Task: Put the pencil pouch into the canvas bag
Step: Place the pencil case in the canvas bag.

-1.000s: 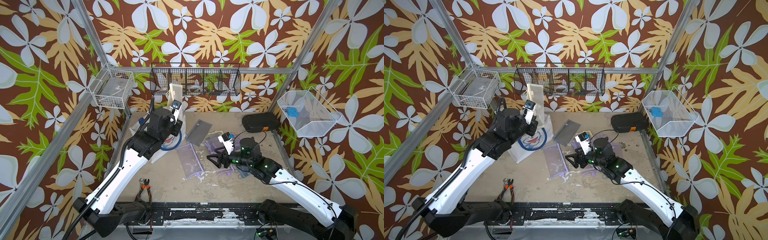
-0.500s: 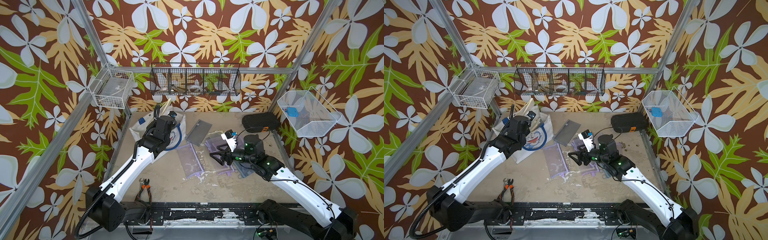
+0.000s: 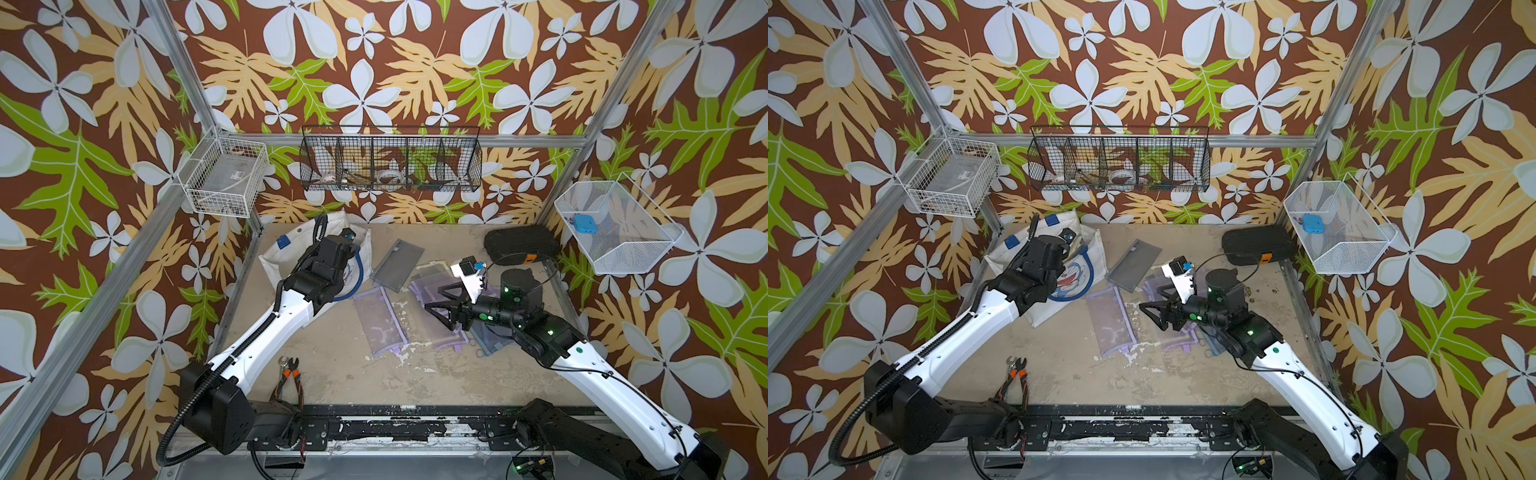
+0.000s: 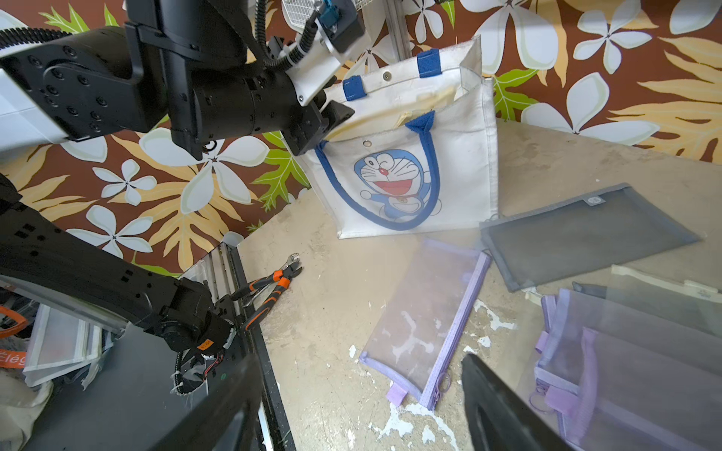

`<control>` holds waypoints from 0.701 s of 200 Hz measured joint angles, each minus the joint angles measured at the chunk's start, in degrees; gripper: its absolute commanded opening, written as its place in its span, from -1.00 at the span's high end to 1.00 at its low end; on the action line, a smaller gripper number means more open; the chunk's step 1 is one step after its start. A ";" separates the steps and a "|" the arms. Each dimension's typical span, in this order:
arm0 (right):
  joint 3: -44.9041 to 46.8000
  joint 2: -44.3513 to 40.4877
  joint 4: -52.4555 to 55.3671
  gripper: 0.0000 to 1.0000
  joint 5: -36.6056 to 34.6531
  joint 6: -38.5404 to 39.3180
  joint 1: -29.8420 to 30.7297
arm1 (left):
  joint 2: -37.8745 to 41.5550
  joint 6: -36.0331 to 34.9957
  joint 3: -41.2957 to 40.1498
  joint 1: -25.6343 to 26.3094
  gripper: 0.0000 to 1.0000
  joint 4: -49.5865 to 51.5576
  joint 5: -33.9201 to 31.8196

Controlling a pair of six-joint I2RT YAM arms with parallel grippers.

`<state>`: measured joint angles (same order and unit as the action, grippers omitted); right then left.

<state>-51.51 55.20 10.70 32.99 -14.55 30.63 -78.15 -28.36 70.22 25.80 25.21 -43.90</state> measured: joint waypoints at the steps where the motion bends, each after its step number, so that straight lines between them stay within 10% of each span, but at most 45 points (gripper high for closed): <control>1: 0.00 -0.02 0.02 -0.62 0.00 0.00 0.00 | -0.04 0.09 0.09 -0.02 -0.16 0.13 0.04; 82: 0.02 0.76 0.02 -0.64 -0.48 -0.39 -0.04 | 3.19 15.96 11.34 5.29 -0.29 14.10 5.84; 140: 5.68 4.39 -0.72 -0.61 -2.45 -0.39 -0.09 | 18.32 37.00 -7.85 18.49 -0.33 14.01 24.57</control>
<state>-45.82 59.59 9.98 30.55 -14.94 30.55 -59.83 8.64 62.37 44.29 39.22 -19.33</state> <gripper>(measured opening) 0.814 0.664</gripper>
